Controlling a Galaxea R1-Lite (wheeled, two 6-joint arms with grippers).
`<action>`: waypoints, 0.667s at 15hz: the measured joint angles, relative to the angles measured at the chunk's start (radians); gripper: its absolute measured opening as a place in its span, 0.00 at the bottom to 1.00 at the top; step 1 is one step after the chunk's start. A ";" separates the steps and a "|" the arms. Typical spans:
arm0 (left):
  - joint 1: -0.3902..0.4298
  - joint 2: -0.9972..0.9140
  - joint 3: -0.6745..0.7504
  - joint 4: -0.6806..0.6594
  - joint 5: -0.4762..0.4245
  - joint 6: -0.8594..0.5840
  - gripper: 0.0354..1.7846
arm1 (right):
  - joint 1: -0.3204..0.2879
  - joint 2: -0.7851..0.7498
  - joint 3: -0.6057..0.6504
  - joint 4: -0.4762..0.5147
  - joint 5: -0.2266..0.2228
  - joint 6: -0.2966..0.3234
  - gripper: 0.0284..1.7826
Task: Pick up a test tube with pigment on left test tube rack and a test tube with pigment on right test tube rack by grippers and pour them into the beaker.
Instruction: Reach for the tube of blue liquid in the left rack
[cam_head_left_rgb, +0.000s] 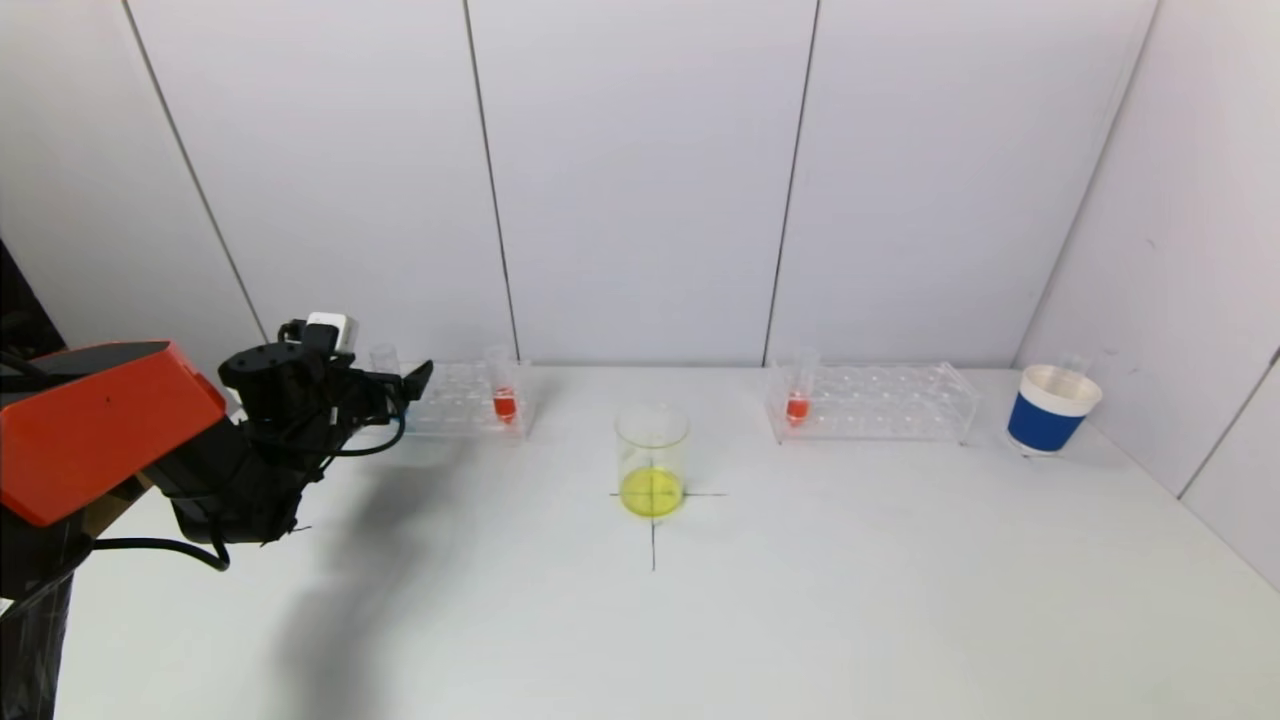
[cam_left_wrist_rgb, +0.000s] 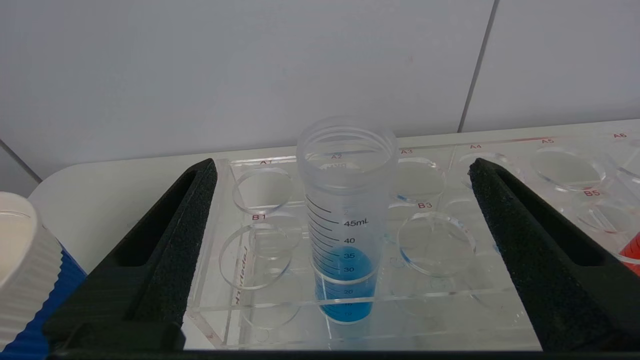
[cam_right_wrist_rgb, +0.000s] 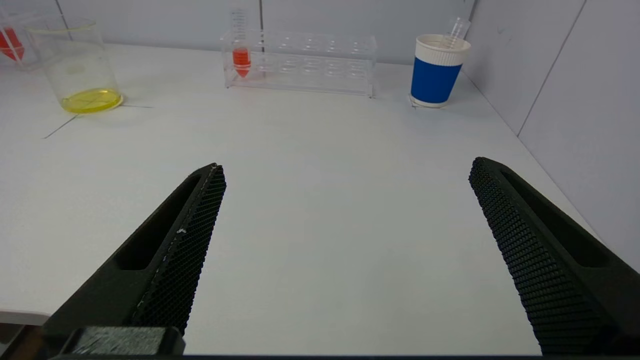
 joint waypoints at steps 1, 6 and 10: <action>0.000 0.000 0.000 0.001 0.000 0.000 0.99 | 0.000 0.000 0.000 0.000 0.000 0.000 0.99; 0.000 0.007 -0.010 0.006 0.000 0.002 0.99 | 0.000 0.000 0.000 0.000 0.000 0.000 0.99; 0.000 0.010 -0.011 0.005 -0.001 0.001 0.99 | 0.000 0.000 0.000 0.000 0.000 0.000 0.99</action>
